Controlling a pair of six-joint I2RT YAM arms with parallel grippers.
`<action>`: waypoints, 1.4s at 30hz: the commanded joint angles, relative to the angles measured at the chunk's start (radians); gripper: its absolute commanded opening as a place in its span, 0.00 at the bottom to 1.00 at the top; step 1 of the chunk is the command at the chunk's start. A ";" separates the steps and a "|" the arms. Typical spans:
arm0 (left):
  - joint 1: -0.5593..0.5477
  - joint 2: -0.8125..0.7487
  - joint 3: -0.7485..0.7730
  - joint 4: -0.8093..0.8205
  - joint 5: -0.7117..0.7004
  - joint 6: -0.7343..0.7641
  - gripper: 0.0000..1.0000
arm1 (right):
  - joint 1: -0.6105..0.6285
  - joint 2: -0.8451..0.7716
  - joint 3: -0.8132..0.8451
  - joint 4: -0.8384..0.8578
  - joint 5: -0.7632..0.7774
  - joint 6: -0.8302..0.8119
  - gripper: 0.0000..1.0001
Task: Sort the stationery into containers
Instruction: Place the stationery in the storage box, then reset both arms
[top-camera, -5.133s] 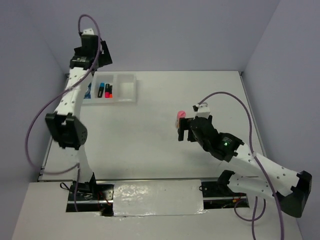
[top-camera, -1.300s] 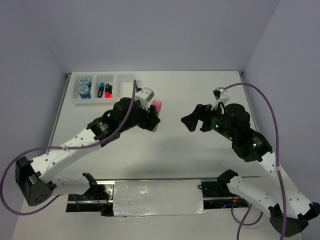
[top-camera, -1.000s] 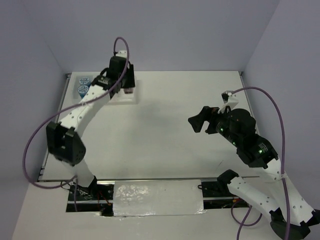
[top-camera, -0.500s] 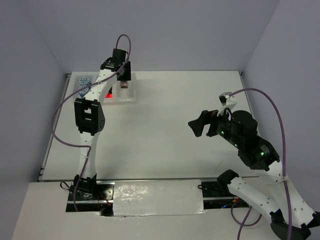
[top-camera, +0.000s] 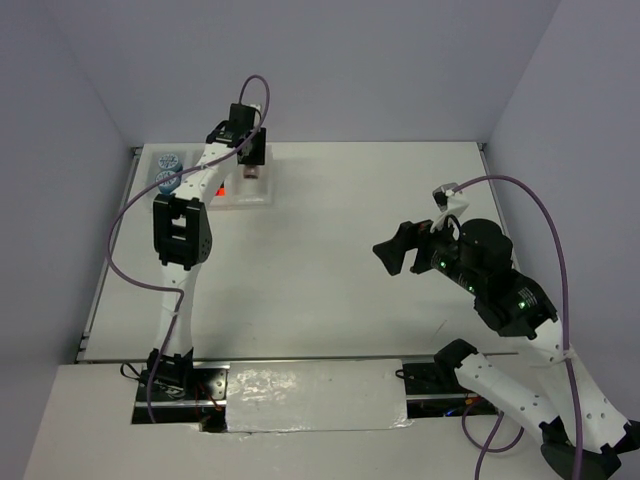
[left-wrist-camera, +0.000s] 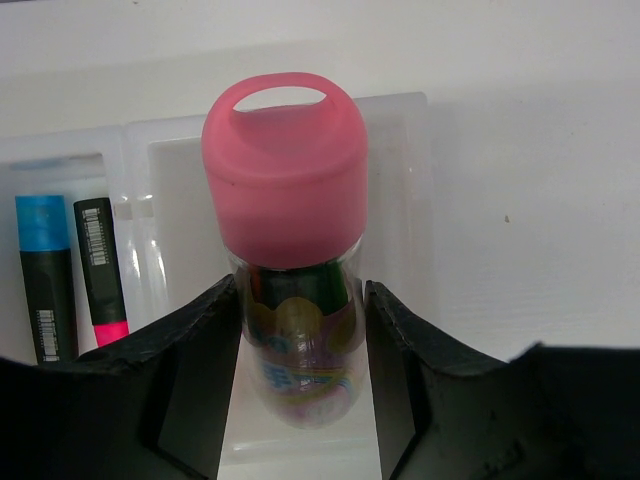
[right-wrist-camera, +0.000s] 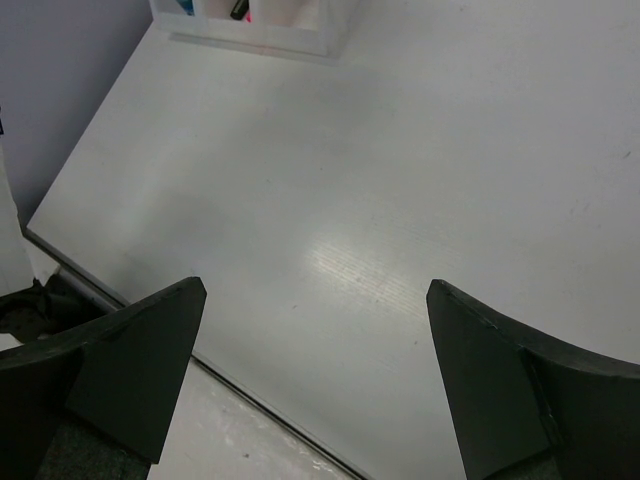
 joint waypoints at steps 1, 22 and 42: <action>-0.001 0.004 -0.001 0.072 0.002 0.013 0.18 | -0.006 0.004 0.008 0.032 -0.011 -0.019 1.00; -0.002 -0.065 -0.018 0.057 0.018 -0.034 0.86 | -0.005 -0.002 0.021 0.035 -0.037 -0.019 1.00; -0.024 -1.109 -0.599 -0.179 -0.091 -0.270 0.99 | -0.005 -0.001 0.317 -0.203 0.133 -0.100 1.00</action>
